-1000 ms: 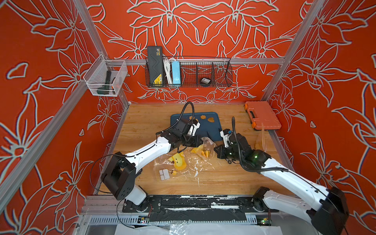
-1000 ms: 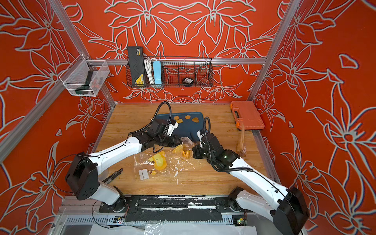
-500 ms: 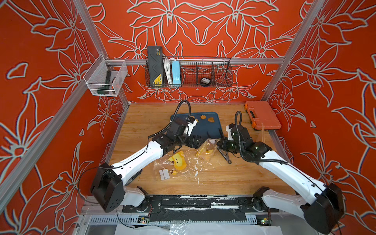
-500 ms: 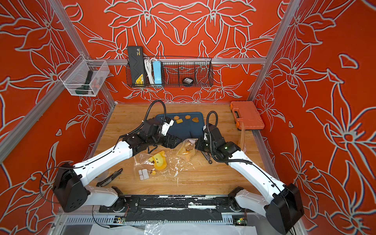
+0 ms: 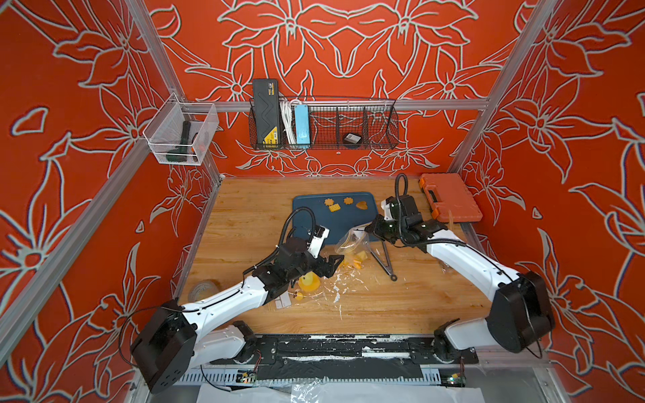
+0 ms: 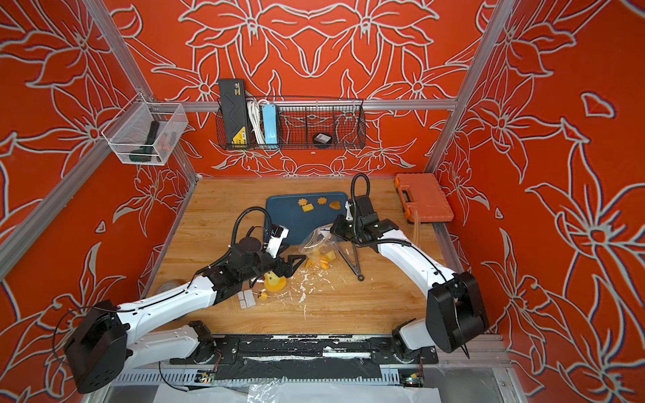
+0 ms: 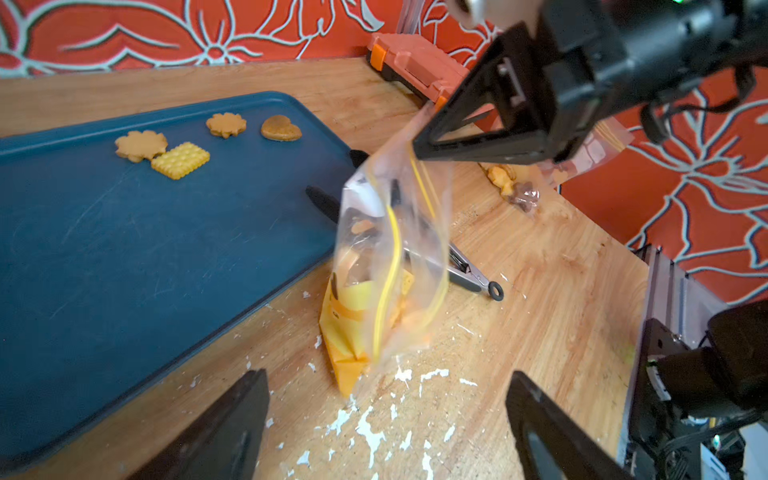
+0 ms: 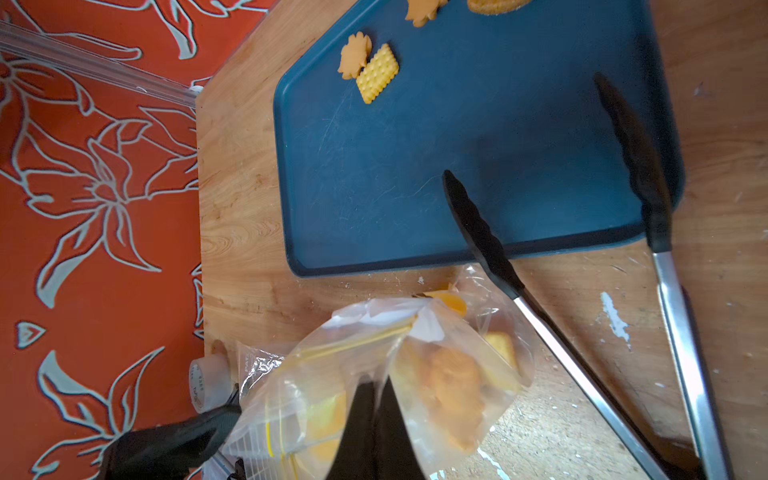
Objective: Put the cookies into a resealable bag to prevent moisture
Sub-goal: Adjust the ziploc bag at the center of the board.
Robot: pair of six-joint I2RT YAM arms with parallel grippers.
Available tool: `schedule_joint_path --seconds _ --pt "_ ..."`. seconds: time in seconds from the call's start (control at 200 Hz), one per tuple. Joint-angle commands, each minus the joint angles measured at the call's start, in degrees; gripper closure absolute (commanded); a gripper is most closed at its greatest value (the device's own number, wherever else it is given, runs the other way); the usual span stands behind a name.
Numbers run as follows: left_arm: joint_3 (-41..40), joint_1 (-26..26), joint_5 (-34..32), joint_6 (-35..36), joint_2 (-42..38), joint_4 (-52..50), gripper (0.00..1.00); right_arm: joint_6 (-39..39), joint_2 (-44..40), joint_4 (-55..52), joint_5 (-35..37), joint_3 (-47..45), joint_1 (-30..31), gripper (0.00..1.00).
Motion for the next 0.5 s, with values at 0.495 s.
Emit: schedule_joint_path --seconds 0.495 --pt "-3.3 -1.9 -5.9 13.0 9.9 19.8 0.16 -2.0 2.7 -0.2 -5.4 4.4 -2.1 1.00"
